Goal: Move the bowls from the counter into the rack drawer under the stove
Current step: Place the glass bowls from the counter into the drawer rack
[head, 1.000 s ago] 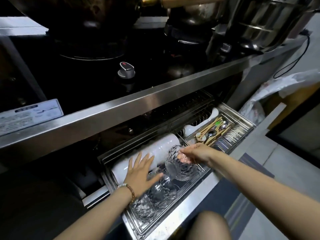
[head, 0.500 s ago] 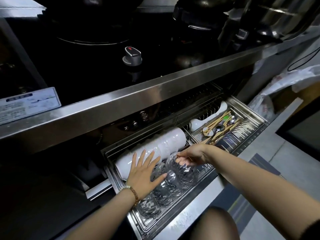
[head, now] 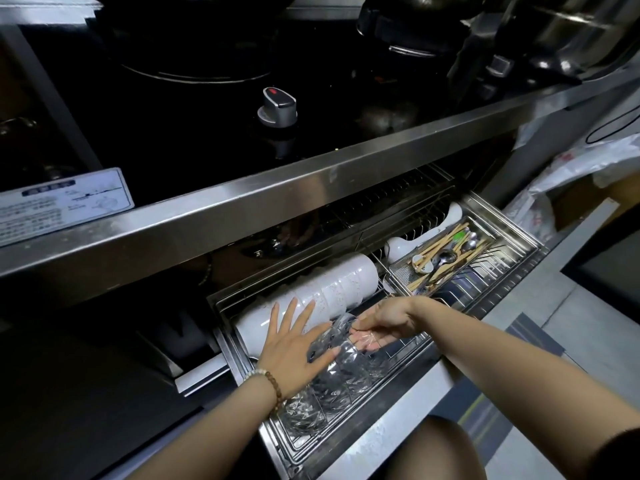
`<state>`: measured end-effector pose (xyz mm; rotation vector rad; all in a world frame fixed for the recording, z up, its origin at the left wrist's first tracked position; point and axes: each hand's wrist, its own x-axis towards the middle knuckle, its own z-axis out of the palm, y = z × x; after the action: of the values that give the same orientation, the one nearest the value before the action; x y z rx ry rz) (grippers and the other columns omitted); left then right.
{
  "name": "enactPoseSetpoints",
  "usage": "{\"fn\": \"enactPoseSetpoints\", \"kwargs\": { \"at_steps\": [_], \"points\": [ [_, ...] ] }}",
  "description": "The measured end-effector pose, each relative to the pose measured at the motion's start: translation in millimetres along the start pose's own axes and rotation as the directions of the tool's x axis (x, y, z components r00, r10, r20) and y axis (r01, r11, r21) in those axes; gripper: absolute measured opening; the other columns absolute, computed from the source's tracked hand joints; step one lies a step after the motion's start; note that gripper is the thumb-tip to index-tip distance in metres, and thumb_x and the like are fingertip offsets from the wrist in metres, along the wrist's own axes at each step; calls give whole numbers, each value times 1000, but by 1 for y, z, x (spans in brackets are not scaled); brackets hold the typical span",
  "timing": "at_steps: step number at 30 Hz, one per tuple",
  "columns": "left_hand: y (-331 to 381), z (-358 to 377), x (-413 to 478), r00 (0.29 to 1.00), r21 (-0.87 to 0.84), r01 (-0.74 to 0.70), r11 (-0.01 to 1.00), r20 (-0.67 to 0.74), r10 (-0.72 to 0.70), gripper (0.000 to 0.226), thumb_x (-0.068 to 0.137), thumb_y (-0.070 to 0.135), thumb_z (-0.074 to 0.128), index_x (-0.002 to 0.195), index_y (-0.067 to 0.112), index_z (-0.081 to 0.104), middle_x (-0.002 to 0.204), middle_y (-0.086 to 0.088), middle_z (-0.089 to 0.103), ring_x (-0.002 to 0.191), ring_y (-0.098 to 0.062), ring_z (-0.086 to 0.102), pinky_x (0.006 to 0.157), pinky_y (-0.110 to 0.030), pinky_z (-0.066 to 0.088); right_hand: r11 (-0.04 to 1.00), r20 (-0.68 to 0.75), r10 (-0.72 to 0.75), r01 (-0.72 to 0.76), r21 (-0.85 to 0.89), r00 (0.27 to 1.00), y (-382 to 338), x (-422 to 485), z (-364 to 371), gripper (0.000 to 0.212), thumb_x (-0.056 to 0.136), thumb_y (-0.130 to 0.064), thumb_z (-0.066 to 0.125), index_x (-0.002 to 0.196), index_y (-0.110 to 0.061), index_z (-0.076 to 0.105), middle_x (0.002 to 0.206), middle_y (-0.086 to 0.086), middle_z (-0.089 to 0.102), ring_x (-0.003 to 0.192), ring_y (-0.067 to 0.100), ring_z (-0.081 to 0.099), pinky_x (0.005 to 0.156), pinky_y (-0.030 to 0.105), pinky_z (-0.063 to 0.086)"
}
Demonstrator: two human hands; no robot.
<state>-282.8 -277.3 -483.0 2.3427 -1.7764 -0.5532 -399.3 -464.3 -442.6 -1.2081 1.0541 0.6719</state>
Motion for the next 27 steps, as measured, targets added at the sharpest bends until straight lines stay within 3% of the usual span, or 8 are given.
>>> {"fn": "enactPoseSetpoints", "kwargs": {
  "at_steps": [4,11,14,16,19,22,25,27],
  "points": [
    [0,0,1,1000,-7,3,1000,7,-3,88,69,79,-7,144,44,22,158,7,-9,142,-20,-24,112,-51,-21,996,-18,-15,13,-94,1000,0,-4,2,20,97,-19,46,84,-10,59,63,-3,72,58,4,68,63,16,55],
    [1,-7,-1,998,-42,27,999,55,-24,90,71,78,-4,148,34,16,159,7,1,145,-17,-14,115,-47,-17,898,-248,-121,-1,-441,961,-4,-18,11,24,90,-37,57,81,-15,61,72,0,58,58,10,53,55,19,48],
    [3,-19,-5,994,-105,53,993,97,-43,80,82,74,10,149,31,12,159,6,4,146,-14,-6,118,-43,-11,856,-295,-231,49,-515,927,-6,-31,11,39,89,-43,57,105,-8,64,106,9,66,83,19,61,81,28,51],
    [6,-31,-10,994,-134,52,990,99,-39,75,86,70,17,149,30,10,159,6,5,146,-15,-2,119,-40,-7,823,-329,-331,101,-558,884,-10,-51,15,47,90,-44,54,120,-8,59,127,9,59,104,22,56,95,33,43],
    [16,-54,-19,999,-179,36,983,43,-29,70,89,65,24,148,30,13,158,7,11,146,-14,6,120,-36,1,810,-377,-475,228,-540,795,-12,-86,25,48,95,-42,46,132,-12,50,137,5,53,124,20,49,106,30,36],
    [28,-79,-29,997,-245,-28,969,-70,12,65,92,57,34,148,29,17,156,6,21,143,-13,18,118,-31,15,791,-422,-590,389,-472,688,-7,-122,37,46,96,-37,46,135,-14,46,137,1,51,124,14,48,103,24,36],
    [42,-113,-44,980,-275,-121,954,-189,70,63,93,54,36,148,29,18,154,9,26,140,-11,25,113,-27,25,734,-465,-676,461,-499,572,-2,-164,50,49,94,-41,48,139,-23,41,135,-13,44,126,9,44,107,26,35],
    [49,-141,-55,956,-256,-179,950,-273,106,63,93,54,36,148,30,18,153,10,28,139,-9,28,111,-27,29,694,-479,-720,513,-505,503,-2,-189,57,52,92,-45,49,140,-29,38,140,-14,41,128,13,46,110,35,37]
  ]
}}
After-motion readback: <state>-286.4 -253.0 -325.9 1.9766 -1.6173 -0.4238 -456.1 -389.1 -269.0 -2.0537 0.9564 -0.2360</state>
